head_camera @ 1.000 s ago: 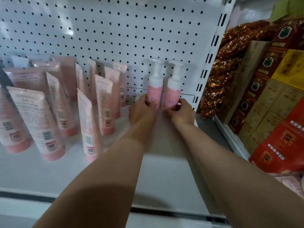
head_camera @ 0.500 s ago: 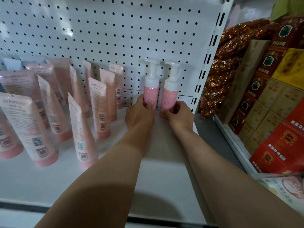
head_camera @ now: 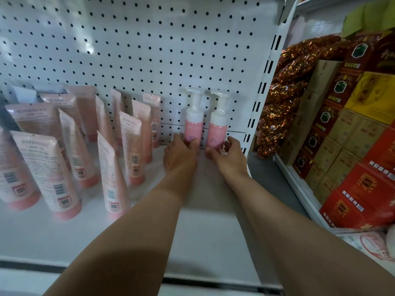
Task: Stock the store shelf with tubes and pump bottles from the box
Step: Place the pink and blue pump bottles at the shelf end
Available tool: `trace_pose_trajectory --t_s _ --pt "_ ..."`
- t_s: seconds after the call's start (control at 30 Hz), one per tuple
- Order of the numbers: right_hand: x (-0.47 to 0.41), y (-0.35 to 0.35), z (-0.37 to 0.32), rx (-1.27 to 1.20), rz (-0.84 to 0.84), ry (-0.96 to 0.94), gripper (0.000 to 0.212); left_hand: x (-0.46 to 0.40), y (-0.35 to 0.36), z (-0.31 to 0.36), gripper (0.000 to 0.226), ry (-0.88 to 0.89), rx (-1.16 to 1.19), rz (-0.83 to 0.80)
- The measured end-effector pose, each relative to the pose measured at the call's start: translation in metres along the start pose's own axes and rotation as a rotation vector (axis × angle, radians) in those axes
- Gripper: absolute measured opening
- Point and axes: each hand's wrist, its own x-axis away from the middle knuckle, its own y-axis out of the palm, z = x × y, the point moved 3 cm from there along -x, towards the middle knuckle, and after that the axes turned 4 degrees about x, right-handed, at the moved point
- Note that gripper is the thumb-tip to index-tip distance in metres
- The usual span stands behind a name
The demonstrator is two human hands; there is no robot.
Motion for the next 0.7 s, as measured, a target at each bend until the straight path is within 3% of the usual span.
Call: trace_pose_trajectory --t_s 0.2,0.33,0.7 --pt "0.036 -0.023 0.003 0.055 -0.016 0.148 0.065 0.051 -0.024 0.01 0.052 -0.003 0.164 -0.084" --pt "0.072 -0.038 -0.005 0.007 0.009 0.212 0.056 0.099 -0.039 0.011 0.063 -0.171 0.29 -0.155" --pt "0.208 -0.053 -0.017 -0.181 0.146 0.329 0.034 0.212 -0.09 -0.007 0.051 -0.26 0.429 -0.211"
